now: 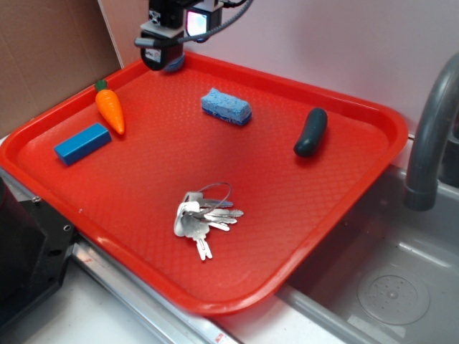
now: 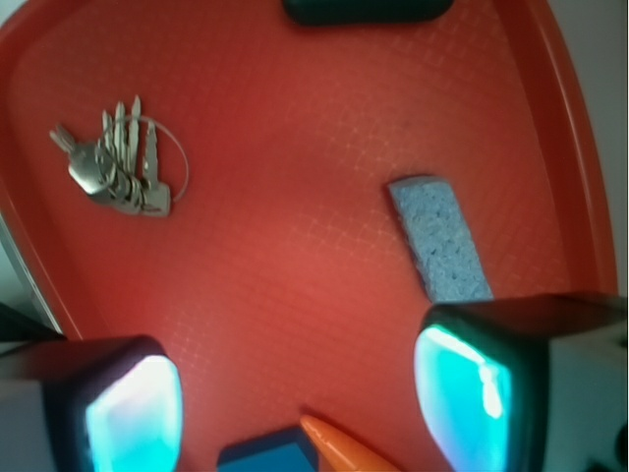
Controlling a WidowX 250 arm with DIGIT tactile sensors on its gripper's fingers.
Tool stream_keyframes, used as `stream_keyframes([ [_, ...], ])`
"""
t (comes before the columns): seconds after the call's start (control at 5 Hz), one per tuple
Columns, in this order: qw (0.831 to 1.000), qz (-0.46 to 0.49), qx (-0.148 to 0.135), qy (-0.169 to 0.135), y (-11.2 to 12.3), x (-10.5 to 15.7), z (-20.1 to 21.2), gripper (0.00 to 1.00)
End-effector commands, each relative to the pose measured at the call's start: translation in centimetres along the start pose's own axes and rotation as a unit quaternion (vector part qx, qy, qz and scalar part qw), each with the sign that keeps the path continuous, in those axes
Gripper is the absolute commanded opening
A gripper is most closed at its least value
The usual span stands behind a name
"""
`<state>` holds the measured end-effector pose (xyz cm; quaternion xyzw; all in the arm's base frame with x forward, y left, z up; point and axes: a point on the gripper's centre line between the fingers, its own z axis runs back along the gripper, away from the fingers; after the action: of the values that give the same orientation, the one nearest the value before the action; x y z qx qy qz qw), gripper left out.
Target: Grab the blue sponge.
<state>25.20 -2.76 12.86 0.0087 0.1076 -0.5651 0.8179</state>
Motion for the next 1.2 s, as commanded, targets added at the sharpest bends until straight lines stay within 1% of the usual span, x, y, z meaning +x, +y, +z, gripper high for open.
stream_keyframes([
  [0.0, 0.998, 0.049, 0.026, -0.017, -0.9, -1.0, 1.0, 1.00],
  [0.2, 0.998, 0.049, 0.026, -0.017, -0.9, -1.0, 1.0, 1.00],
  [0.4, 0.994, -0.002, 0.108, -0.018, 1.4, -1.2, -0.1, 1.00],
  [0.6, 0.984, -0.050, 0.165, -0.048, 2.8, -1.3, -0.1, 1.00],
  [0.8, 0.983, -0.093, 0.141, -0.072, 3.8, -0.9, -1.9, 1.00],
  [1.0, 0.989, -0.076, 0.103, -0.080, 4.9, -1.1, -3.6, 1.00],
])
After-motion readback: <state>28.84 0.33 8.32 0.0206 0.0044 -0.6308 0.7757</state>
